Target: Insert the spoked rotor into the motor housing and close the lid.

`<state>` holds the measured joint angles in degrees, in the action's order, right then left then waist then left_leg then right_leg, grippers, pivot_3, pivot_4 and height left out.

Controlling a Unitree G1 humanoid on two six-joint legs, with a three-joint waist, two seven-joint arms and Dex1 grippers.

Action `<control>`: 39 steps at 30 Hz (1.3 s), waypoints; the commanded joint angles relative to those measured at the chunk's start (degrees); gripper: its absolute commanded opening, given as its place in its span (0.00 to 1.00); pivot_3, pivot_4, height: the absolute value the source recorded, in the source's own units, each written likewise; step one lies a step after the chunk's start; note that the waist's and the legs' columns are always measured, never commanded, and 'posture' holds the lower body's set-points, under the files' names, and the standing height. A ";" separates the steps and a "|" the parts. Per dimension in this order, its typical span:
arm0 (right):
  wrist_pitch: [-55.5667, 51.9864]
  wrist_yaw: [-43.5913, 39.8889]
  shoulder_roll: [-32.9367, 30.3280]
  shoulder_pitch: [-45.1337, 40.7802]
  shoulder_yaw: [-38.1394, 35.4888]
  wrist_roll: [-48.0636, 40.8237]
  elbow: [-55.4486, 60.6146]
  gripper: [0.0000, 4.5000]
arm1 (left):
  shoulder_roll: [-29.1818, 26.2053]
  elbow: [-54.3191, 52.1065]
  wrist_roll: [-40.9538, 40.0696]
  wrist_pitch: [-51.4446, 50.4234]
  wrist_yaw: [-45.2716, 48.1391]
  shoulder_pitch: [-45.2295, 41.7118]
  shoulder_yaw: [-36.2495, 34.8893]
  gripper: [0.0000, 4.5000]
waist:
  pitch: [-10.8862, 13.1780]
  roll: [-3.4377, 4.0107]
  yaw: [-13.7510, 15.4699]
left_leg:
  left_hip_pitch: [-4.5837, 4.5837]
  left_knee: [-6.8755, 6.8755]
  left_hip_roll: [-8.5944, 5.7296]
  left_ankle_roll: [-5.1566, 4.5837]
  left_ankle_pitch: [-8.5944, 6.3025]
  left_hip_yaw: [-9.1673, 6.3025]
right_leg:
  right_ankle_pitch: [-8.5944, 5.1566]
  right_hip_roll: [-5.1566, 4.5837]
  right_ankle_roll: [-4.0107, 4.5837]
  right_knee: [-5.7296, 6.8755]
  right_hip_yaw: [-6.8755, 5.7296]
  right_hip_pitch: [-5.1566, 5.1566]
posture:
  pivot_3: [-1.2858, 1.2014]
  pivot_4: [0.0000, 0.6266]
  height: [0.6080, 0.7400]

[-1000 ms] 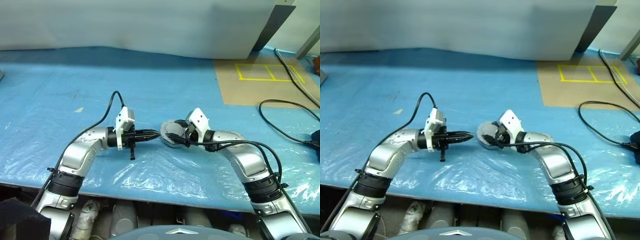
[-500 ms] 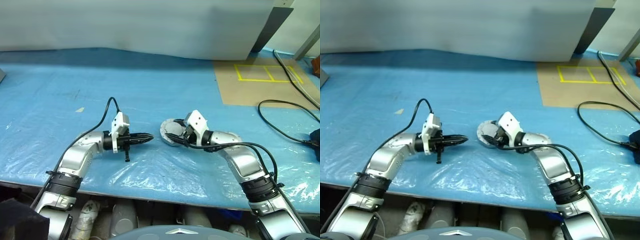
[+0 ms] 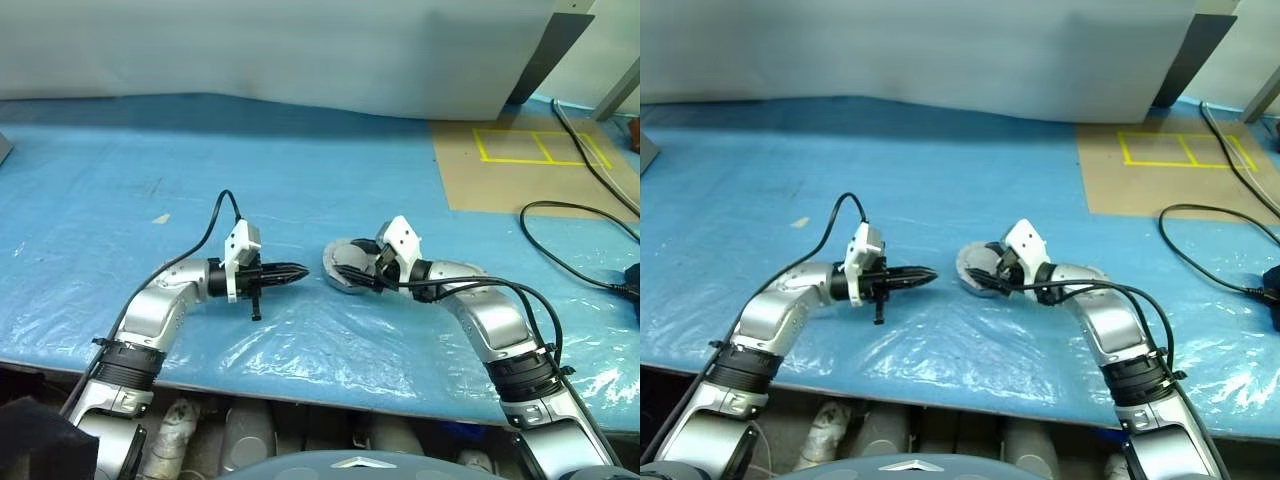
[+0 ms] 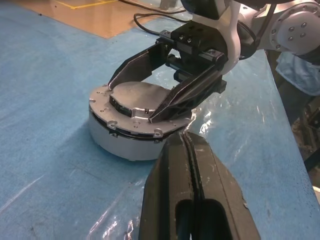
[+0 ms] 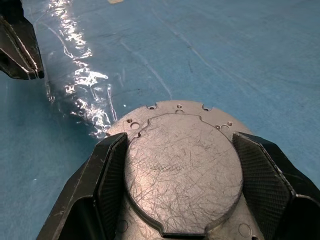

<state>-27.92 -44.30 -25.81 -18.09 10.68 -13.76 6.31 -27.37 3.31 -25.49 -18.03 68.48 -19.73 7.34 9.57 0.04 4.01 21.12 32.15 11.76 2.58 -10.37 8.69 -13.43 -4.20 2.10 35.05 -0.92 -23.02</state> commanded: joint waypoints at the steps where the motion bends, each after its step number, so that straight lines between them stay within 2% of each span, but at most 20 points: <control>1: -1.39 -1.59 -1.02 0.77 -0.60 -1.33 1.04 0.66 | -1.10 -3.02 -0.37 0.44 0.88 0.43 -0.45 0.00 | 0.00 0.00 0.03 | 0.01 -0.03 0.00 0.00 0.00 0.00 | 0.00 0.00 0.00 -0.03 0.00 0.00 | 0.52 0.24 1.00; 10: -0.87 -1.95 -1.23 -1.51 -0.90 -0.94 1.51 0.66 | -0.84 -3.59 -0.32 -0.07 -0.36 -0.27 -0.42 0.00 | 0.00 0.00 0.03 | 0.08 -0.06 0.00 0.00 0.00 0.00 | 0.00 0.00 0.00 -0.13 -0.06 -0.02 | 0.52 0.24 1.00; 25: 5.06 -4.21 -3.82 -0.15 1.92 3.73 -5.37 0.66 | -0.76 -5.27 -0.51 -1.75 -1.06 -0.11 -0.13 0.00 | 0.00 0.00 0.06 | 0.06 -0.04 0.00 0.00 0.00 0.00 | 0.00 -0.01 0.00 -0.12 -0.05 0.03 | 0.52 0.24 1.00; 32: 2.38 -6.26 -4.16 -1.86 -1.50 -0.21 -6.70 0.66 | -0.63 -6.14 -0.56 -2.24 -1.62 0.15 -0.13 0.00 | 0.00 0.00 0.07 | 0.00 0.01 0.00 -0.01 0.00 0.00 | 0.00 -0.02 0.00 -0.08 -0.05 0.09 | 0.52 0.24 1.00; 39: 4.72 -8.21 -6.72 -1.59 0.63 2.10 -7.29 0.66 | -0.63 -8.05 -1.11 -3.68 -2.39 0.37 -0.19 0.00 | 0.00 0.00 0.30 | 0.05 0.00 0.01 -0.01 0.00 -0.01 | 0.00 -0.04 0.00 -0.13 -0.06 0.09 | 0.52 0.24 1.00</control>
<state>-22.83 -52.80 -31.53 -20.75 10.98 -13.54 0.95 -27.97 -2.35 -25.57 -21.43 66.19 -19.33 7.38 9.57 0.04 4.30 21.17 32.15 11.76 2.57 -10.37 8.68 -13.42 -4.24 2.10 34.92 -0.99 -22.94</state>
